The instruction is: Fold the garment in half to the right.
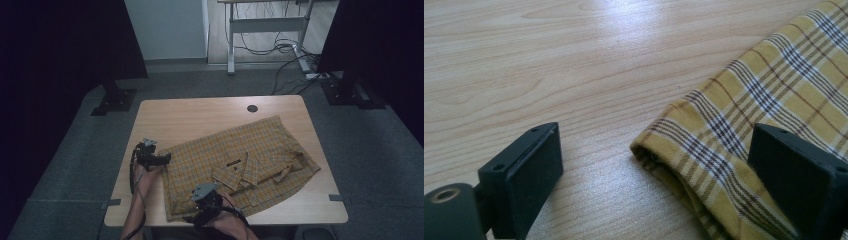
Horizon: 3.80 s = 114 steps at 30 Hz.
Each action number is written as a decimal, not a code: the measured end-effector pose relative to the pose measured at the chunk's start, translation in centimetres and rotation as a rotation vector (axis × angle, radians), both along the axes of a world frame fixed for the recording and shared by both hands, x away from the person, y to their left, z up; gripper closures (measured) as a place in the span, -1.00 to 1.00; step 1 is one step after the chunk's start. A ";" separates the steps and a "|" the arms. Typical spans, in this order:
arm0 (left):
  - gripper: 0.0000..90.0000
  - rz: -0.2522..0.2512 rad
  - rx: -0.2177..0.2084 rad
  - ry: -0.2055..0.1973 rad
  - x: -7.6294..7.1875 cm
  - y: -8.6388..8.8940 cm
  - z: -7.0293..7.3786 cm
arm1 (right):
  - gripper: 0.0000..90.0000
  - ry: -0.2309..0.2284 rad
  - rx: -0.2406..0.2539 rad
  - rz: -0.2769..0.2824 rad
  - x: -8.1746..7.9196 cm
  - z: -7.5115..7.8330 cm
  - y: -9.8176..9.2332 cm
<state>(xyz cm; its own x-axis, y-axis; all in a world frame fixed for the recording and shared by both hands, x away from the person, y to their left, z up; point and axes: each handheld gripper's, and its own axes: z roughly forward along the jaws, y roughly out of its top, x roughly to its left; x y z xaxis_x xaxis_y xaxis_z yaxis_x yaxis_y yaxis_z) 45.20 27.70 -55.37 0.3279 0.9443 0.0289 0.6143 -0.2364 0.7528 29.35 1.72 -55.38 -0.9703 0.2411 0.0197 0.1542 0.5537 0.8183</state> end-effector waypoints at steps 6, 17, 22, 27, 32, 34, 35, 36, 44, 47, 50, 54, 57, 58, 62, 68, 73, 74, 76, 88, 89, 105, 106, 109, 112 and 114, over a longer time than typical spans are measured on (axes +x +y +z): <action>-0.81 -0.009 -0.001 -0.001 0.0 0.0 0.0 | -0.76 -0.018 -0.059 0.027 -0.3 -0.9 1.8; -0.30 -0.074 -0.016 -0.038 -0.8 -0.4 0.1 | -0.32 -0.071 -0.121 -0.045 -0.2 -1.1 2.7; 0.30 -0.099 -0.039 -0.049 -1.3 -1.1 0.1 | 0.02 -0.075 -0.127 -0.079 0.0 -0.8 2.5; 0.76 -0.109 -0.065 -0.042 -1.6 -1.5 0.1 | 0.49 -0.100 -0.121 -0.111 0.1 -0.8 2.3; 0.81 -0.105 -0.036 -0.058 -1.8 -1.7 0.1 | 0.65 -0.076 -0.116 -0.121 0.6 -0.6 2.1; 0.82 -0.098 -0.019 -0.063 -1.8 -1.8 0.2 | 0.67 -0.053 -0.117 -0.117 0.8 -0.4 2.0; 0.82 -0.098 -0.017 -0.066 -1.9 -1.8 0.3 | 0.69 -0.052 -0.119 -0.115 0.8 -0.4 2.0; 0.83 -0.098 -0.016 -0.070 -1.9 -1.7 0.5 | 0.69 -0.056 -0.121 -0.111 0.7 -0.3 2.0; 0.83 -0.109 0.018 -0.138 -2.8 -2.0 2.8 | 0.72 -0.072 -0.044 -0.101 0.2 2.1 0.9; 0.83 -0.119 0.022 -0.173 -3.1 -2.4 4.3 | 0.72 -0.087 -0.008 -0.107 0.0 3.4 0.0; 0.83 -0.132 0.007 -0.215 -3.4 -2.8 5.8 | 0.72 -0.094 0.031 -0.118 -0.1 4.6 -1.2; 0.83 -0.155 -0.002 -0.257 -3.5 -3.8 7.4 | 0.72 -0.102 0.071 -0.136 -0.1 5.9 -2.9; 0.83 -0.175 -0.021 -0.278 -3.3 -4.7 8.2 | 0.73 -0.117 0.092 -0.160 -0.1 6.7 -4.3; 0.83 -0.183 -0.031 -0.286 -3.2 -5.0 8.3 | 0.73 -0.122 0.099 -0.169 -0.1 6.9 -4.9; 0.83 -0.206 -0.067 -0.317 -2.7 -6.5 8.4 | 0.73 -0.126 0.127 -0.210 0.1 7.3 -7.2; 0.81 -0.221 -0.067 -0.375 -2.0 -9.7 6.8 | 0.73 -0.117 0.154 -0.283 0.4 6.9 -10.8; 0.81 -0.248 -0.026 -0.368 -1.1 -12.4 5.1 | 0.74 -0.087 0.138 -0.343 0.7 5.3 -13.5; 0.80 -0.254 -0.011 -0.359 -0.9 -12.9 4.7 | 0.74 -0.079 0.135 -0.354 0.8 4.9 -13.9; 0.80 -0.266 0.027 -0.337 -0.4 -13.9 3.9 | 0.74 -0.068 0.122 -0.370 1.0 4.2 -14.7; 0.65 -0.279 0.166 -0.163 1.0 -15.7 0.2 | 0.74 0.005 0.017 -0.361 1.8 0.3 -15.3; 0.65 -0.273 0.156 -0.157 0.9 -15.6 0.1 | 0.74 0.012 0.016 -0.358 1.8 0.2 -15.2; 0.64 -0.208 0.050 -0.054 -0.9 -9.4 0.5 | 0.74 0.047 0.039 -0.272 1.6 -0.6 -10.8; 0.64 -0.200 0.040 -0.050 -1.1 -8.8 0.5 | 0.74 0.045 0.038 -0.263 1.5 -0.6 -10.4; 0.64 -0.184 0.023 -0.042 -1.8 -7.1 0.5 | 0.74 0.043 0.036 -0.238 1.3 -0.6 -9.0; 0.64 -0.160 0.003 -0.032 -2.5 -5.6 0.5 | 0.74 0.044 0.036 -0.212 1.0 -0.6 -7.6; 0.64 -0.148 -0.008 -0.029 -3.0 -4.7 0.5 | 0.74 0.042 0.031 -0.195 0.8 -0.6 -6.7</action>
